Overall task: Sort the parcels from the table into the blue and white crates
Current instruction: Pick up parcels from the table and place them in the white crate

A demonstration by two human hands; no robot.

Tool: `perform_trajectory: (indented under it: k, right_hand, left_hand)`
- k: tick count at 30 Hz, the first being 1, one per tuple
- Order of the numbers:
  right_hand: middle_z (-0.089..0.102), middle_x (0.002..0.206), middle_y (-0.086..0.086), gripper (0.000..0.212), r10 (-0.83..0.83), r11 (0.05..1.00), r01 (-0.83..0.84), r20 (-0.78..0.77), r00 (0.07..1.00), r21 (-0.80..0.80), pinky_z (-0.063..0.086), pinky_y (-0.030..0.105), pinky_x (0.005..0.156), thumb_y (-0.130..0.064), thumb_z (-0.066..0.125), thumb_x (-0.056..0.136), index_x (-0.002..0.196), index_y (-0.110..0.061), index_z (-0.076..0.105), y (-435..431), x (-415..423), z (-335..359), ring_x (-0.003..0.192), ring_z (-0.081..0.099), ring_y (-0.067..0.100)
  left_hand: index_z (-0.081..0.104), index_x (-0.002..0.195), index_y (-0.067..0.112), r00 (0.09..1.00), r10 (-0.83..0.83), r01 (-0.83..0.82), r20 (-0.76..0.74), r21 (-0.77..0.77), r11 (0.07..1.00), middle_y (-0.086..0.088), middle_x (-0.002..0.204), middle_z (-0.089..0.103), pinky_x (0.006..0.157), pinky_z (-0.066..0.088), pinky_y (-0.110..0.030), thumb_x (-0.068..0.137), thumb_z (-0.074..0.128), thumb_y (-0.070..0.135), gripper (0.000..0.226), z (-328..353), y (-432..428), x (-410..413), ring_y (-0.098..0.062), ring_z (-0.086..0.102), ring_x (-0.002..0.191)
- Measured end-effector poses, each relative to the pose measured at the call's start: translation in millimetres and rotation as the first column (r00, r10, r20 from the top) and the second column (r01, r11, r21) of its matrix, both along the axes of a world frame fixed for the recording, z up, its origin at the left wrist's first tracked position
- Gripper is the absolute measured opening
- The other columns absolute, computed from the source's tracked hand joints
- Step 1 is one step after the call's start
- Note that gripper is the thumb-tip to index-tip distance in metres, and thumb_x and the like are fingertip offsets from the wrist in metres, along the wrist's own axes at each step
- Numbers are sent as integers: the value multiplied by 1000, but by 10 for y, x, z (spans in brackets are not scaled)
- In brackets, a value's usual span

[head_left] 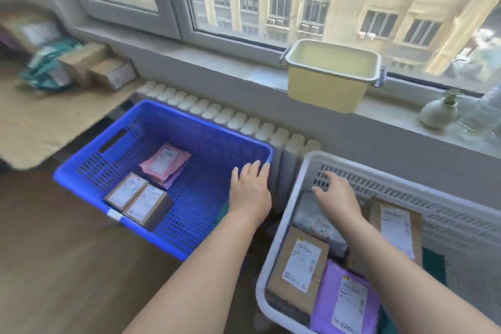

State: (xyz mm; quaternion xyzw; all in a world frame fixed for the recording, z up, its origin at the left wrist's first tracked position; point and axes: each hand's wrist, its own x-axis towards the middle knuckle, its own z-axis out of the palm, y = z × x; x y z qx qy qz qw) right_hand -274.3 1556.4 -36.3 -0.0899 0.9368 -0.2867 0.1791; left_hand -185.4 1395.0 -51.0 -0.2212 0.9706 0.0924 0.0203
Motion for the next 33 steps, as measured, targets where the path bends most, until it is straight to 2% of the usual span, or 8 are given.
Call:
perform_trajectory:
  k: [7,12,20,28,33]
  right_hand:
    - [42,148,11,52,212,977,-214,-95,973,-12,37,38,106,-30,57,96,145,-19,43,-1459,884,328,131,45,29]
    - [32,153,5,61,354,935,-350,-139,925,58,47,41,97,-34,56,97,151,-23,32,-2530,1646,393,135,38,27]
    - [39,148,5,69,640,767,-633,-200,742,109,39,38,106,-43,61,91,150,-21,34,-4131,2699,565,134,37,27]
    - [26,159,9,76,761,646,-747,-208,614,156,27,39,117,-49,58,91,155,-24,26,-5543,2826,581,145,25,29]
    - [32,155,6,75,781,616,-775,-241,577,139,30,40,115,-49,61,89,153,-25,30,-6464,2709,573,141,30,29]
  left_hand:
    - [16,157,21,982,189,-190,17,17,982,-5,164,17,122,12,-45,101,42,26,63,251,-1430,1154,-23,17,149]
    - [17,157,20,956,291,-293,31,56,955,-6,163,19,122,14,-45,102,41,28,61,354,-2340,2016,-23,19,149]
    - [20,157,22,848,529,-529,23,71,846,-3,163,19,121,16,-44,102,41,30,59,475,-3602,3319,-21,19,149]
    - [21,156,22,757,654,-652,10,92,753,-5,163,19,122,14,-44,102,44,34,60,541,-4719,3636,-24,19,150]
    - [22,156,20,727,687,-685,8,83,724,-7,162,21,122,16,-45,103,44,34,59,643,-5538,3581,-26,21,149]
